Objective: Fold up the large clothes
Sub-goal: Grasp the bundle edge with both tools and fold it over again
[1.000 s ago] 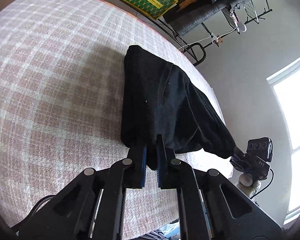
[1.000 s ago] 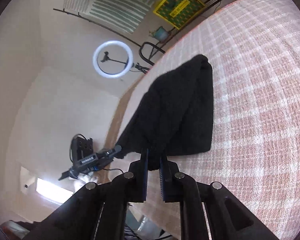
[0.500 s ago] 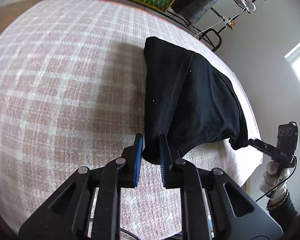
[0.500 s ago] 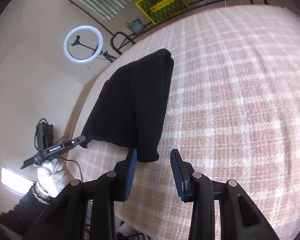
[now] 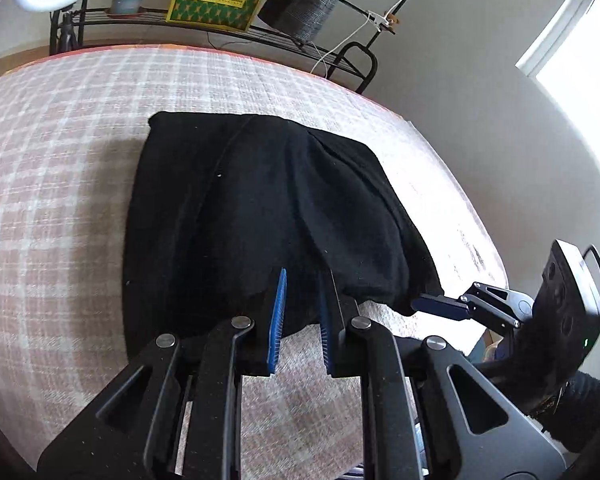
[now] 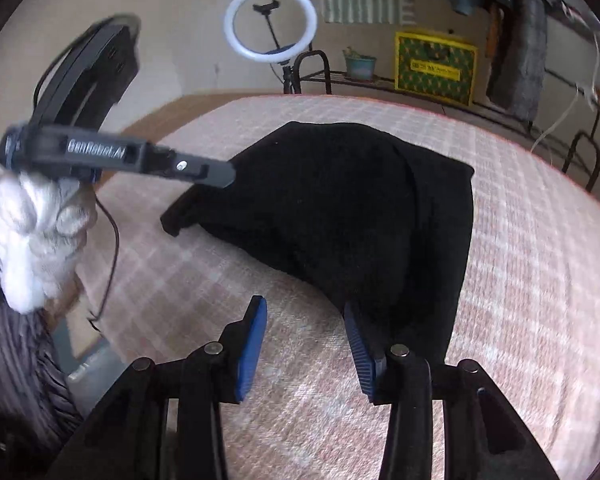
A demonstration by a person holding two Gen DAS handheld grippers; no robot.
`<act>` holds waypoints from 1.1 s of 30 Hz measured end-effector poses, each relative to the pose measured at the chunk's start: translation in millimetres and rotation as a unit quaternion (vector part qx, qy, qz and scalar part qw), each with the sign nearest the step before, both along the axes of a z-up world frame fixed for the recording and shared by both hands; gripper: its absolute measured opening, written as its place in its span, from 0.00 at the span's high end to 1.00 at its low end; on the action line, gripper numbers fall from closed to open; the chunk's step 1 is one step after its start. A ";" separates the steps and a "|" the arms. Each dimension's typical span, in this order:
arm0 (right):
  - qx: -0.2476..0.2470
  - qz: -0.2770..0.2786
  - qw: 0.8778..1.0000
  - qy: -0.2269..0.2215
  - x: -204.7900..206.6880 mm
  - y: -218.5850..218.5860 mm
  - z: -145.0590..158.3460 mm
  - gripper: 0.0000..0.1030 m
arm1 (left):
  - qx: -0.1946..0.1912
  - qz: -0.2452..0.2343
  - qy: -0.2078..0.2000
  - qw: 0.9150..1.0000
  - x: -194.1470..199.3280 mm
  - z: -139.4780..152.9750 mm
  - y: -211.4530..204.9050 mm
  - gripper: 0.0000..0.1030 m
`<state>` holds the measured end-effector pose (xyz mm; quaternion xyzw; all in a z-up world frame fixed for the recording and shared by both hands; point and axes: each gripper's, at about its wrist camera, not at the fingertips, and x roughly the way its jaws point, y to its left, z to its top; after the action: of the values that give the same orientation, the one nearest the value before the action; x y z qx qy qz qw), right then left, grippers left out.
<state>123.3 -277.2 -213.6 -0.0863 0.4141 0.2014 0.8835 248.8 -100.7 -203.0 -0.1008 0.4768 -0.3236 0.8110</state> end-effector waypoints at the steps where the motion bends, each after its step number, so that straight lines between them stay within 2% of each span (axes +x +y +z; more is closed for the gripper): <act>1: -0.044 0.009 0.999 -0.016 -2.3 8.4 -2.1 0.59 | 0.004 -0.003 0.002 1.000 5.4 -2.9 -5.2 0.87; 2: -0.094 0.017 0.995 -0.038 -4.5 18.1 -5.4 0.59 | 0.006 -0.007 0.005 1.000 8.7 -4.9 -7.9 0.87; 5: -0.180 0.026 0.980 -0.080 -3.5 34.5 -12.9 0.64 | 0.000 -0.012 0.021 1.000 18.6 -11.0 -15.5 0.87; 6: -0.193 0.028 0.977 -0.085 -5.3 37.5 -13.1 0.78 | 0.004 -0.011 0.022 1.000 21.2 -12.7 -17.4 0.87; 8: -0.209 0.031 0.974 -0.081 -3.9 39.1 -14.7 0.99 | 0.009 -0.012 0.024 1.000 23.0 -15.0 -19.4 0.87; 16: -0.091 0.027 0.994 -0.053 2.2 1.7 22.1 1.00 | 0.014 -0.037 -0.002 0.999 22.3 -1.3 -32.5 0.87; 18: -0.099 0.033 0.994 -0.044 5.5 1.4 18.8 1.00 | 0.020 -0.052 0.000 0.998 20.7 -5.8 -40.0 0.87; 20: -0.087 0.040 0.995 -0.013 7.8 -3.2 12.8 1.00 | 0.037 -0.072 0.010 0.997 15.3 -19.1 -46.8 0.87; 21: -0.075 0.038 0.996 -0.001 9.4 -6.7 12.4 0.91 | 0.050 -0.079 0.009 0.996 11.3 -25.6 -48.0 0.87; 23: -0.018 0.033 0.999 0.011 12.5 -22.8 21.0 0.81 | 0.051 -0.082 0.013 0.995 5.4 -36.6 -44.4 0.87; 26: 0.069 0.003 0.998 0.016 22.5 -48.5 40.1 0.78 | 0.043 -0.085 0.015 0.995 1.4 -35.3 -37.1 0.87; 28: 0.097 -0.023 0.995 0.008 41.3 -65.7 50.3 0.76 | 0.028 -0.078 0.019 0.996 2.3 -24.6 -29.8 0.87; 29: 0.104 -0.035 0.994 0.006 51.5 -73.3 52.7 0.71 | 0.023 -0.074 0.013 0.997 2.9 -17.5 -25.9 0.87; 32: 0.165 -0.090 0.982 0.028 88.5 -108.7 45.8 0.49 | 0.014 -0.048 -0.024 0.998 4.8 6.9 -10.8 0.87; 33: 0.193 -0.109 0.974 0.038 101.1 -122.2 39.6 0.46 | 0.010 -0.041 -0.033 0.999 6.6 13.0 -7.2 0.87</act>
<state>224.4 -399.4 -174.0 0.1391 0.4074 0.1834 0.8838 255.4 -107.9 -190.1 -0.0618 0.4571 -0.3550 0.8132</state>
